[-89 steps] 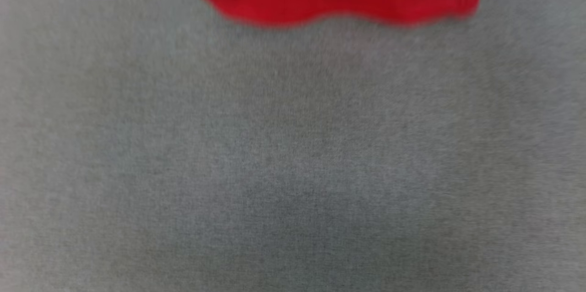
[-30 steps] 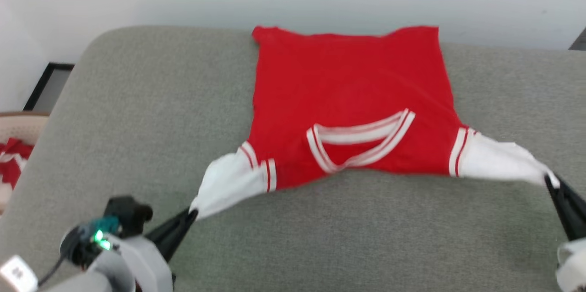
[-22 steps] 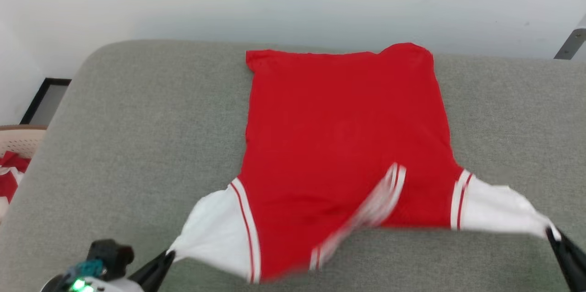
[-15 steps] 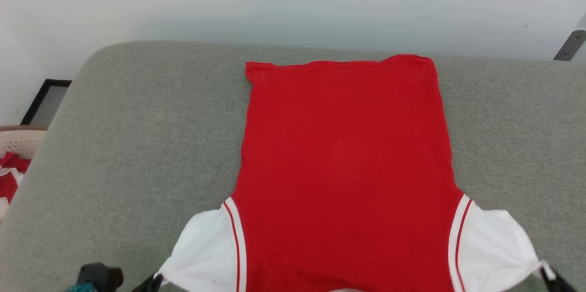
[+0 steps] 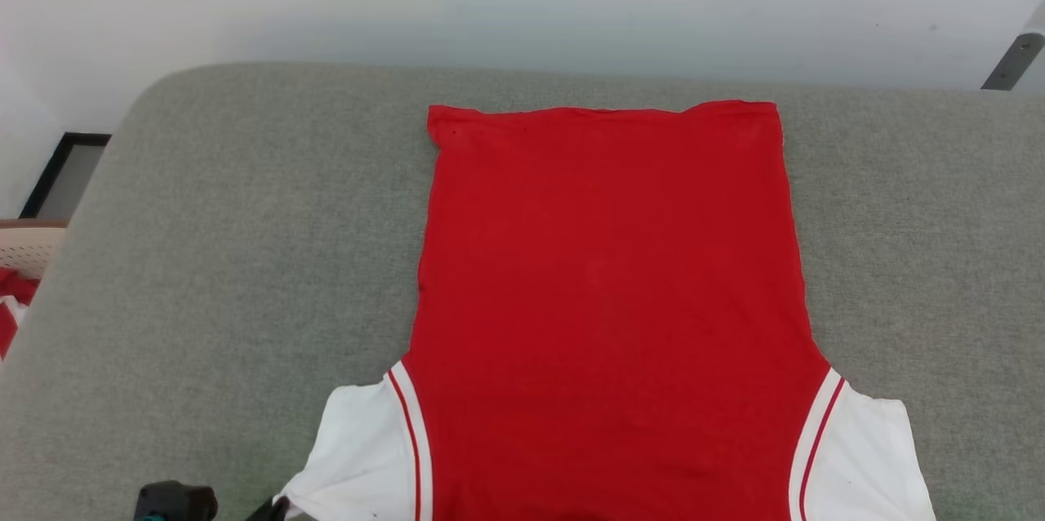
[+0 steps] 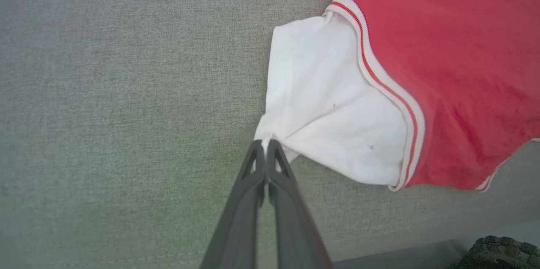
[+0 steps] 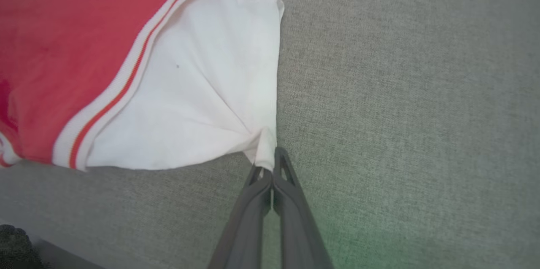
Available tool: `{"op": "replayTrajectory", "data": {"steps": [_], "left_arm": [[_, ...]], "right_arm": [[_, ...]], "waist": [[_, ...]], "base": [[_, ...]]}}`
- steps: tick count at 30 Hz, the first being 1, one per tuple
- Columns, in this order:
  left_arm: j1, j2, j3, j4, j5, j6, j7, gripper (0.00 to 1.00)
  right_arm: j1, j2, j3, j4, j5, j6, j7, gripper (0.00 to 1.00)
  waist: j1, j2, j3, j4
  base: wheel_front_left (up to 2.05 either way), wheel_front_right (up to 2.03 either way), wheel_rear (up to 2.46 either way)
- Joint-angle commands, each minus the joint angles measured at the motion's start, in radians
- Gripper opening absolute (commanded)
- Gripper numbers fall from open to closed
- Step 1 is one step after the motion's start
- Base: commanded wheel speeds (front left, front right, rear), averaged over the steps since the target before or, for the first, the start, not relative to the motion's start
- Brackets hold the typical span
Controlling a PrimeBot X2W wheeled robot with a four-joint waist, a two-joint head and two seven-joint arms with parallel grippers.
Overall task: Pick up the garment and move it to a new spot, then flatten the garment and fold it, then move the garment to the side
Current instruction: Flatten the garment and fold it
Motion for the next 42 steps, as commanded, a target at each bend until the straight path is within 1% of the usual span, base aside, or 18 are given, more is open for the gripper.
{"op": "replayTrajectory", "data": {"steps": [1,3,4,7,9,10,11,16,19,21,24,27,30,32,35,39,42], "left_arm": [[0.004,-0.006,0.008,0.006,0.011,-0.006,-0.003,0.00],[-0.002,-0.016,0.014,0.010,0.016,-0.010,-0.003,0.00],[-0.004,-0.019,0.016,0.012,0.020,-0.012,-0.003,0.00],[-0.012,-0.028,0.019,0.018,0.028,-0.019,-0.004,0.00],[-0.016,-0.035,0.021,0.022,0.032,-0.021,-0.004,0.00],[-0.018,-0.037,0.021,0.023,0.034,-0.021,-0.004,0.00],[-0.020,-0.041,0.022,0.024,0.035,-0.021,-0.004,0.00],[-0.021,-0.055,0.024,0.025,0.042,-0.023,-0.004,0.00],[-0.016,-0.057,0.031,0.024,0.042,-0.019,-0.004,0.00],[-0.013,-0.063,0.038,0.019,0.046,-0.018,-0.004,0.00],[-0.010,-0.070,0.045,0.016,0.054,-0.019,-0.004,0.00],[-0.017,-0.081,0.050,0.015,0.064,-0.023,-0.004,0.00],[-0.033,-0.093,0.050,0.015,0.075,-0.030,-0.004,0.00],[-0.048,-0.102,0.049,0.018,0.083,-0.036,-0.002,0.00],[-0.079,-0.116,0.046,0.027,0.098,-0.052,0.006,0.00],[-0.128,-0.142,0.039,0.045,0.119,-0.079,0.020,0.00],[-0.166,-0.164,0.033,0.062,0.135,-0.096,0.031,0.00]], "right_arm": [[-0.020,0.003,0.003,0.010,0.004,-0.001,0.016,0.00],[-0.035,0.002,0.021,0.021,0.005,-0.001,0.036,0.00],[-0.045,0.002,0.021,0.030,0.006,-0.001,0.045,0.06],[-0.064,0.002,0.038,0.053,0.017,-0.001,0.085,0.32],[-0.075,0.002,0.052,0.062,0.028,-0.001,0.110,0.59],[-0.083,-0.001,0.056,0.061,0.030,-0.001,0.119,0.85],[-0.087,-0.002,0.059,0.062,0.040,-0.001,0.132,1.00],[-0.099,-0.034,0.070,0.017,0.077,-0.001,0.204,1.00],[-0.096,-0.054,0.079,-0.054,0.128,-0.001,0.256,1.00],[-0.096,-0.075,0.057,-0.117,0.158,-0.001,0.294,1.00],[-0.099,-0.065,-0.006,-0.207,0.199,-0.001,0.366,1.00],[-0.141,-0.057,-0.051,-0.289,0.188,-0.001,0.432,1.00],[-0.221,-0.038,-0.072,-0.327,0.167,-0.001,0.474,1.00],[-0.298,-0.030,-0.066,-0.322,0.145,-0.001,0.489,1.00],[-0.434,-0.014,-0.046,-0.264,0.100,-0.001,0.482,1.00],[-0.627,0.004,-0.015,-0.116,0.061,-0.001,0.458,1.00],[-0.760,0.004,0.007,0.009,0.049,-0.001,0.443,1.00]], "waist": [[0.0000,0.0000,0.005,-0.003],[0.0000,0.0000,0.010,-0.004],[0.0000,0.0000,0.012,-0.005],[0.0000,0.0000,0.016,-0.004],[0.0000,0.0000,0.017,-0.004],[0.0000,0.0000,0.017,-0.004],[0.0000,0.0000,0.018,-0.004],[0.0000,0.0000,0.020,-0.007],[0.0000,0.0000,0.022,-0.012],[0.0000,0.0000,0.024,-0.014],[0.0000,0.0000,0.029,-0.011],[0.0000,0.0000,0.043,-0.006],[0.0000,0.0000,0.063,0.004],[0.0000,0.0000,0.079,0.015],[0.0000,0.0000,0.107,0.038],[0.0000,0.0000,0.144,0.075],[0.0000,0.0000,0.172,0.108]], "base": [[0.00,0.00,0.00],[0.00,0.00,0.00],[0.00,0.00,0.00],[0.00,0.00,0.00],[0.00,0.00,0.00],[0.00,0.00,0.00],[0.00,0.00,0.00],[0.00,0.00,0.00],[0.00,0.00,0.00],[0.00,0.00,0.00],[0.00,0.00,0.00],[0.00,0.00,0.00],[0.00,0.00,0.00],[0.00,0.00,0.00],[0.00,0.00,0.00],[0.00,0.00,0.00],[0.00,0.00,0.00]]}}
